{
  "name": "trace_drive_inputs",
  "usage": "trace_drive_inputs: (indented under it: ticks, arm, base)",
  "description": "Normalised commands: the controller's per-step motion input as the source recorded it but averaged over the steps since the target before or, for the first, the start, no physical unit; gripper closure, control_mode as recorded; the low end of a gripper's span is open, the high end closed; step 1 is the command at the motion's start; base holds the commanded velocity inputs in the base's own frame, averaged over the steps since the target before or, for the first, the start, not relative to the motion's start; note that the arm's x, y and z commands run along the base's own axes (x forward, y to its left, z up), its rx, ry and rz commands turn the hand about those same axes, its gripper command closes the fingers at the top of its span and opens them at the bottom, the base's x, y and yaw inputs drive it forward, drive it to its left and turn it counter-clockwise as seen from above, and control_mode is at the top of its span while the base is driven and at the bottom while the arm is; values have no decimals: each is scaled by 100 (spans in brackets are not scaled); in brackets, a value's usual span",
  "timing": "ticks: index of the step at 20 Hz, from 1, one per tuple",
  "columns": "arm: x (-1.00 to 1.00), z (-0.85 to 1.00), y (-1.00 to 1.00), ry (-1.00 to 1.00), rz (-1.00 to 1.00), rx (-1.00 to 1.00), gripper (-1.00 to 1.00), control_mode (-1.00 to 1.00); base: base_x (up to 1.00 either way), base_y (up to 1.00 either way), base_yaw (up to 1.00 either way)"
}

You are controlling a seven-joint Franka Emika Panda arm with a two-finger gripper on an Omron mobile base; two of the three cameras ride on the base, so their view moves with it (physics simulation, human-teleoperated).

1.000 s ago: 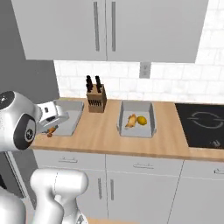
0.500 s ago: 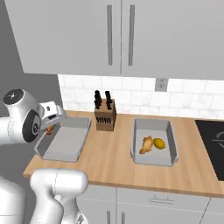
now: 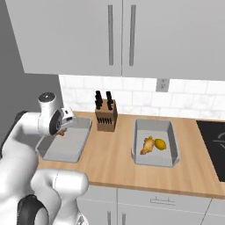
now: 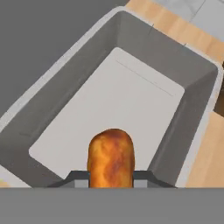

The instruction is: Place one lemon and one chicken drumstick in each tupperware on the nearby counter, to pack two identical lunches.

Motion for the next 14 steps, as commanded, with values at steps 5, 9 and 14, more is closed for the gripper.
trace_drive_inputs:
  ticks: [5, 9, 14]
  arm:
    - [82, -79, 13, -4, 4, 0, 100, -100]
    - [59, -65, 32, -4, 0, 0, -100, -100]
    - [3, 15, 0, 0, -3, 2, -100, -100]
  base:
    - [0, 0, 0]
    - [0, 0, 0]
    - [0, 0, 0]
